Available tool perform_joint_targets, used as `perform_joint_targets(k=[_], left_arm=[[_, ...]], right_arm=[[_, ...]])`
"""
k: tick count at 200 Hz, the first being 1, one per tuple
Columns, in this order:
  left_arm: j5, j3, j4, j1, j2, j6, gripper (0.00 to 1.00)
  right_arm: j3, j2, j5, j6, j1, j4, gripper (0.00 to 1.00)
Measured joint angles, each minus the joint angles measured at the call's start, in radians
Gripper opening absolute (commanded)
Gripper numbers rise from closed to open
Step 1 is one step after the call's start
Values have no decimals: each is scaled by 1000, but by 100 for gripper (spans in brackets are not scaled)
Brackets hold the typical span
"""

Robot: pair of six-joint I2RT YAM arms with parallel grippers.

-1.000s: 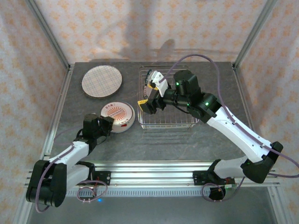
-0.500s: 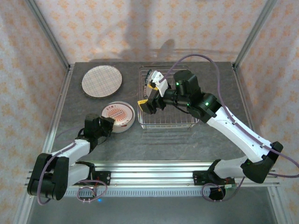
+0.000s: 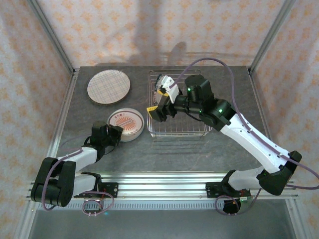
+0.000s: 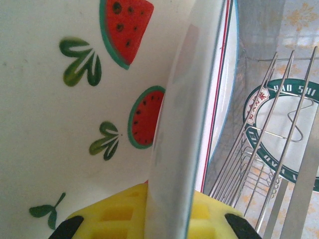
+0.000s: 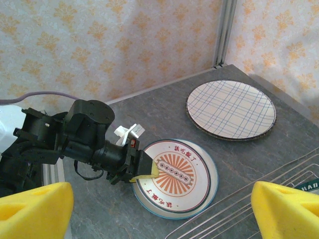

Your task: Unload the plates from the dish rack

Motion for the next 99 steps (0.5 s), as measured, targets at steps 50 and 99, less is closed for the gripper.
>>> perform_joint_targets(k=[50, 99], left_arm=[[10, 0, 24, 0, 22, 0, 5], [14, 3, 26, 0, 27, 8, 10]], right_arm=[[0, 0, -4, 7, 0, 0, 92], [0, 0, -4, 14, 0, 0, 92]])
